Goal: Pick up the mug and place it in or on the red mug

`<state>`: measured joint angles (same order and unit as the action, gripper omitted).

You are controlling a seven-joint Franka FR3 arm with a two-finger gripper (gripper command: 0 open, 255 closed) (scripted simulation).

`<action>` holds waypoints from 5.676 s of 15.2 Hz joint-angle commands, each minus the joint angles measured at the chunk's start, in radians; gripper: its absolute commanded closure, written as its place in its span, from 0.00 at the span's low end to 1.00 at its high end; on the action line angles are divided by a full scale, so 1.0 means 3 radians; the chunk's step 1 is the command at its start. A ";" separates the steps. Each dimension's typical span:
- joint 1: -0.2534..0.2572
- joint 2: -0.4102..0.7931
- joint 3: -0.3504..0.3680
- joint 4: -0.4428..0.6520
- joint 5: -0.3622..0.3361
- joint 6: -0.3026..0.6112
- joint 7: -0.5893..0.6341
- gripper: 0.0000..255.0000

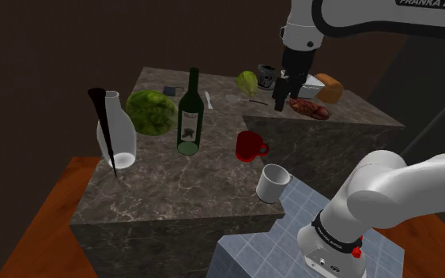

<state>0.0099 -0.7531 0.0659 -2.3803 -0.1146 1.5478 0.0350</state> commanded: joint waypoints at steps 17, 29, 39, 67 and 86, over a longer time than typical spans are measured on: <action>0.0647 -0.0865 0.0611 -0.1802 0.0900 0.1081 0.0706 0.00; 0.0721 -0.0745 0.0711 -0.2145 0.1019 0.1546 0.0739 0.00; 0.0721 -0.0745 0.0711 -0.2145 0.1019 0.1545 0.0739 1.00; 0.0593 -0.0961 0.0480 -0.1160 0.0781 0.0357 0.0690 1.00; 0.0212 0.0101 -0.0117 -0.0086 0.0222 0.0359 0.0097 1.00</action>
<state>0.0810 -0.7542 0.0438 -2.4273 -0.0371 1.6440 0.0791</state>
